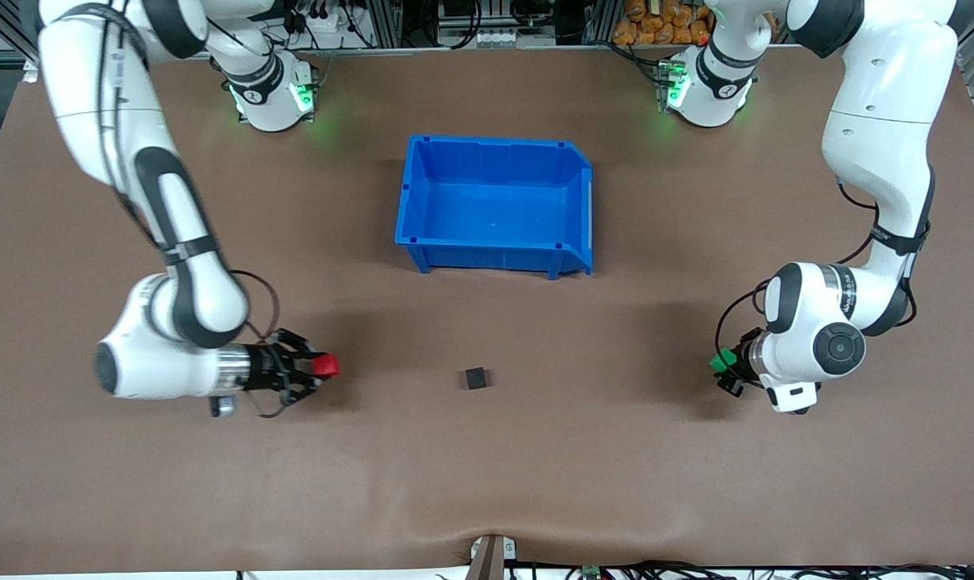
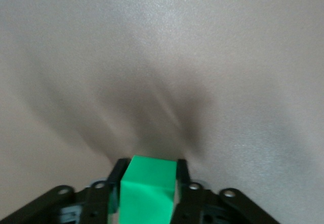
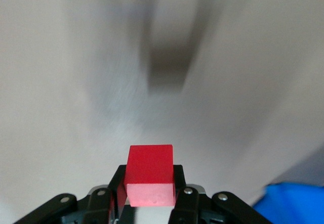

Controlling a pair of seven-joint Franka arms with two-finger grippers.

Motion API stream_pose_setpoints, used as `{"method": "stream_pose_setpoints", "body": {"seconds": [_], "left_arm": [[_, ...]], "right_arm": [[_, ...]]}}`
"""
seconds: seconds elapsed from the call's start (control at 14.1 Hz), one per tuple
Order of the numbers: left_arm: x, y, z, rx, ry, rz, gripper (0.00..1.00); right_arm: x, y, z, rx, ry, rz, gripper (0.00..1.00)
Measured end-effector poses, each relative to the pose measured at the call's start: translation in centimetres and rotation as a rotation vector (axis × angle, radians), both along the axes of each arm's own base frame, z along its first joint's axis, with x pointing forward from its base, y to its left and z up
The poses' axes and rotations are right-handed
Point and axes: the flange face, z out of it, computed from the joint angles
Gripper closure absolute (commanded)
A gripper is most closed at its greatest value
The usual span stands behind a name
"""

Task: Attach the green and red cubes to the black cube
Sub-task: 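Carry the red cube beside the black cube while the left gripper carries green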

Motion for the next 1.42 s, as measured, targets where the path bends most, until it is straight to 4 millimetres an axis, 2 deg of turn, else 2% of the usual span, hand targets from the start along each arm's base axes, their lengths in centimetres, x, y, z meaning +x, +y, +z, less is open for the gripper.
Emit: {"method": "stream_pose_setpoints", "body": {"seconds": [0.21,0.43,0.64,0.78,0.99,1.21,1.35,1.42], "left_arm": [[0.0,-0.8,0.2,0.006,-0.004,0.068,1.00],[0.6,-2.7,1.9,0.002,-0.035,0.194,1.00],[1.6,-6.1,5.1,-0.014,-0.088,0.348,1.00],[1.6,-8.9,6.3,-0.017,-0.107,0.427,1.00],[1.1,-12.6,7.0,-0.016,-0.117,0.536,1.00],[0.0,-16.4,7.1,-0.010,-0.113,0.635,1.00],[-0.4,-17.8,7.2,-0.017,-0.108,0.677,1.00],[-0.4,-18.0,7.3,-0.019,-0.107,0.683,1.00]], "right_arm": [[-1.2,7.0,-2.6,-0.038,-0.020,-0.094,1.00],[-2.7,11.3,-4.2,-0.054,-0.005,-0.139,1.00],[-2.9,13.4,-4.2,-0.055,-0.032,-0.192,1.00],[-2.7,14.9,-4.5,-0.050,-0.047,-0.214,1.00],[-2.8,17.4,-5.4,-0.042,-0.066,-0.247,1.00],[-2.9,18.2,-5.5,-0.039,-0.071,-0.249,1.00],[-2.8,18.5,-5.4,-0.035,-0.077,-0.247,1.00],[-2.9,18.9,-5.4,-0.034,-0.081,-0.245,0.93]]}}
